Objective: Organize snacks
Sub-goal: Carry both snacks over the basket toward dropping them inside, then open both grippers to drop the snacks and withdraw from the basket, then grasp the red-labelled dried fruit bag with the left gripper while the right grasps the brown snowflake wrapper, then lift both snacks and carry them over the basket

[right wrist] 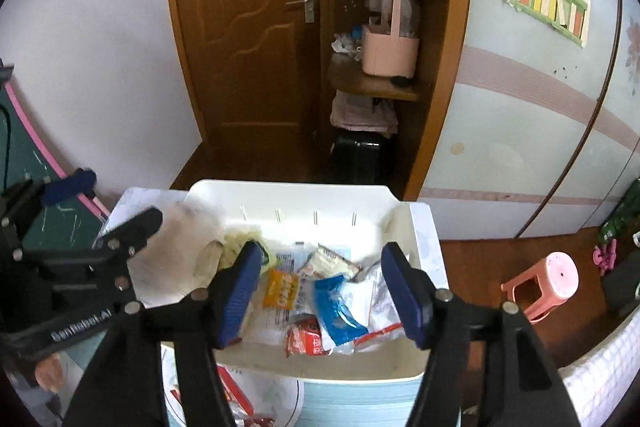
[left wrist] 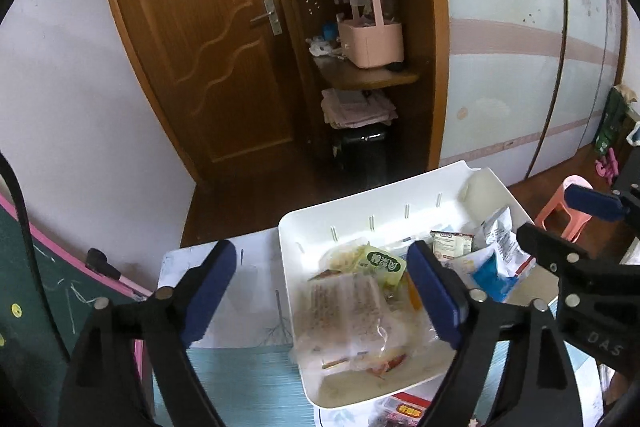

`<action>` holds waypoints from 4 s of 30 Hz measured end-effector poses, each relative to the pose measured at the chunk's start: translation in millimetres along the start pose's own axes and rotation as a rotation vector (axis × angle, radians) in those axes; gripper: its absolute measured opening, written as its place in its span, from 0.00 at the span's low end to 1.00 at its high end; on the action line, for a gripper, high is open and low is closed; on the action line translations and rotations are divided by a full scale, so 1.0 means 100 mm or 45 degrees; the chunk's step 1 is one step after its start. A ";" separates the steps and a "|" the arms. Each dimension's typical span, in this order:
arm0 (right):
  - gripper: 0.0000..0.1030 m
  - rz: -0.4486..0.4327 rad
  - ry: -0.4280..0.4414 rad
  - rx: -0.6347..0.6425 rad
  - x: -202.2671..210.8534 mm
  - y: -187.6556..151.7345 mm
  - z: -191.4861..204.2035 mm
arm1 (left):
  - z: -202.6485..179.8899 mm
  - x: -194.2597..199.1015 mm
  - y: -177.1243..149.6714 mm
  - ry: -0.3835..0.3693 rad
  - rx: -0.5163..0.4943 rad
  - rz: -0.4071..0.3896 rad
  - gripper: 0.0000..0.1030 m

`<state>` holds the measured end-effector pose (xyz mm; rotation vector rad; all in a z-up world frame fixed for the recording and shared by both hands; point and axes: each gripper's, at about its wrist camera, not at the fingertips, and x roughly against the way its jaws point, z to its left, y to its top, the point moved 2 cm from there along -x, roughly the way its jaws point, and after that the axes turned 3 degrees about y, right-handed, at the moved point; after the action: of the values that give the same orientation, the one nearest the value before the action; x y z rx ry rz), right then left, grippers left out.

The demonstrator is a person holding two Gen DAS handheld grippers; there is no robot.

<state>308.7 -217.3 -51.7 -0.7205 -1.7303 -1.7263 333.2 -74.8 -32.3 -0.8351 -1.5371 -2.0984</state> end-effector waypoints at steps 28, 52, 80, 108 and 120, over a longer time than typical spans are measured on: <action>0.61 0.006 0.064 0.004 0.65 -0.46 0.09 | 0.28 0.83 -0.56 -0.048 0.054 -0.015 0.86; 0.61 0.075 0.160 -0.007 0.81 -1.16 0.06 | 0.33 0.95 -1.47 -0.088 0.026 0.102 0.90; 0.41 0.336 0.168 0.131 -0.57 -2.22 0.57 | -0.31 -0.30 -2.16 -0.366 -0.181 0.383 0.89; 0.33 0.277 0.159 -0.161 -0.43 -2.27 0.04 | -0.73 -0.45 -2.27 -0.345 -0.155 0.425 0.53; 0.32 0.232 0.229 -0.199 -0.09 -2.22 0.02 | -0.56 0.52 -1.92 -0.410 -0.071 0.215 0.53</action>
<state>152.8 -217.7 -209.8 -0.7416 -1.3783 -1.7547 160.5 -67.1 -144.8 -1.3281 -1.5035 -1.9632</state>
